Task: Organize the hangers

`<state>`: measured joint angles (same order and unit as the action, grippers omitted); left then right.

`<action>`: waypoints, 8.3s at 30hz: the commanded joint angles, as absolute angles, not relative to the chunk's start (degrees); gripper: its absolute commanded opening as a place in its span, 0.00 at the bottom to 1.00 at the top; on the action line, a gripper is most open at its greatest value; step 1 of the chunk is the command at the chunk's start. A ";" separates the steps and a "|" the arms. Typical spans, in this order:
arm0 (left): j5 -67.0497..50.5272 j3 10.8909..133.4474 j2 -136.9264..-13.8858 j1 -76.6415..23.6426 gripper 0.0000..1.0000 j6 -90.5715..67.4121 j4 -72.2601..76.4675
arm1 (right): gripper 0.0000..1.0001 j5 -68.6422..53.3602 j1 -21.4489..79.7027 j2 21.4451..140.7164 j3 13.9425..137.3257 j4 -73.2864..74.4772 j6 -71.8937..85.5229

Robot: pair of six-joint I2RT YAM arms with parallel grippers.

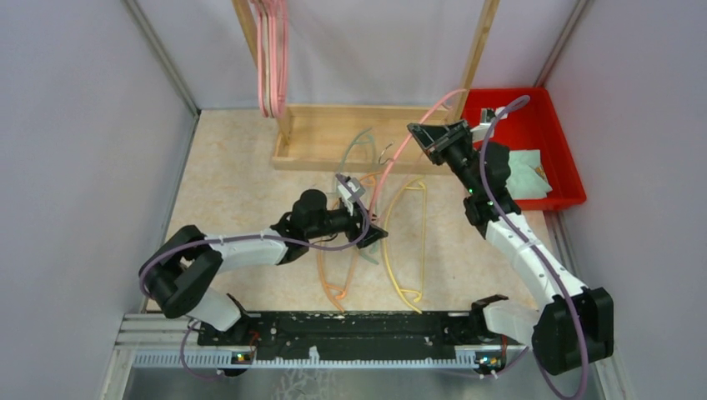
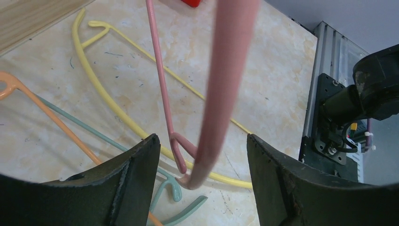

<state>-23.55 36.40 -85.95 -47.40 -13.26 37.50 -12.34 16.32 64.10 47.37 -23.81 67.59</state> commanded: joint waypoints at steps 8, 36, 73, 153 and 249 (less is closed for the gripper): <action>-17.80 41.07 -91.81 -48.71 0.00 -12.54 42.67 | 0.00 -17.20 14.20 58.17 48.49 -30.30 74.98; 14.98 76.75 -88.16 -46.72 0.00 -0.01 -8.88 | 0.71 -5.90 13.26 40.27 48.57 7.46 46.16; -0.67 131.76 -115.86 -28.99 0.00 -5.66 -41.38 | 0.73 -4.16 12.13 43.05 48.01 5.29 45.42; -5.63 76.46 -67.00 -23.10 0.87 -4.78 -32.05 | 0.02 -24.35 18.09 103.22 41.24 -33.74 50.09; 5.17 90.58 -90.02 -42.10 0.00 3.21 -29.79 | 0.69 -7.65 11.93 39.81 42.06 2.82 52.38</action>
